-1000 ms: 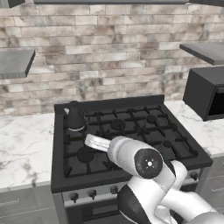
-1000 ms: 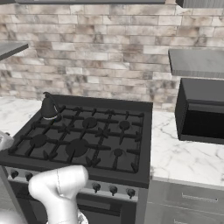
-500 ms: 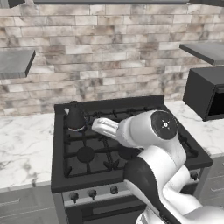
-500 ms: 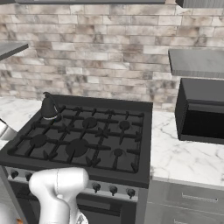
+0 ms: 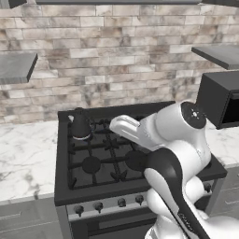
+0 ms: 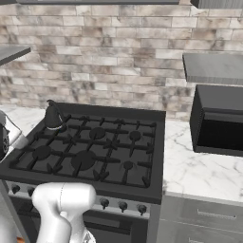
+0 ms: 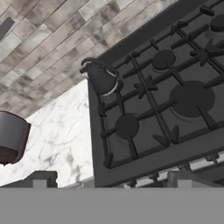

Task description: The kettle is done boiling. Turn off the stove, then wait for 300 timesteps before moving the kettle to the dining table.

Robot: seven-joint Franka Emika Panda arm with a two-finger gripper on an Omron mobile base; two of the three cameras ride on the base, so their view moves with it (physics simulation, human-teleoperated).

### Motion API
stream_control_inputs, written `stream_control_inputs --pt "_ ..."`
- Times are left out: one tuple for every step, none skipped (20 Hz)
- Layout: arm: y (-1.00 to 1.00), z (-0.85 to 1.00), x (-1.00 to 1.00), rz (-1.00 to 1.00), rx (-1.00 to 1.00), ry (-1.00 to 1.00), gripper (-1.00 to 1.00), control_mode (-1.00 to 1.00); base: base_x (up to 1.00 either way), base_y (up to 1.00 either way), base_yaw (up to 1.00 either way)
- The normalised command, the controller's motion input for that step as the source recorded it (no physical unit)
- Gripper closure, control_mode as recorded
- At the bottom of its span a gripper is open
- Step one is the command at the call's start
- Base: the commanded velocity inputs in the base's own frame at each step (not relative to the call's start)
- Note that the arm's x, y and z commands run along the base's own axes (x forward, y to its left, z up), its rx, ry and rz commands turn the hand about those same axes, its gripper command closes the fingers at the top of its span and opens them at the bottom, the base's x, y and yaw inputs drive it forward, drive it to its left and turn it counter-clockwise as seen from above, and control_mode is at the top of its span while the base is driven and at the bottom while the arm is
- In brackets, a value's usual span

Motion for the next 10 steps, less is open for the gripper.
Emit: stream_control_inputs --pt "-0.26 0.0 0.24 0.04 0.0 0.02 -1.0 -1.0 0.0 0.0 0.0" --pt "-0.15 0.0 0.25 0.04 0.0 0.01 -1.0 -1.0 0.0 0.0 0.0" --pt "-0.17 0.0 0.25 0.05 0.0 0.03 -1.0 -1.0 0.0 0.0 0.0" --pt "-0.16 0.0 0.16 0.04 0.0 0.02 -1.0 -1.0 0.0 0.0 0.0" --pt "-0.11 0.0 0.17 0.05 -0.02 0.03 -1.0 -1.0 0.0 0.0 0.0" --pt "-0.08 0.0 0.17 0.05 -0.05 0.02 -1.0 -1.0 0.0 0.0 0.0" --pt "-0.08 0.0 0.14 0.06 -0.08 0.01 -1.0 -1.0 0.0 0.0 0.0" --pt "-0.04 0.0 0.18 0.06 -0.1 0.04 -1.0 -1.0 0.0 0.0 0.0" --pt "-0.02 0.0 0.2 0.08 -0.1 0.04 -1.0 -1.0 0.0 0.0 0.0" --pt "-0.1 0.0 0.15 0.09 -0.09 0.01 -1.0 -1.0 0.0 0.0 0.0"
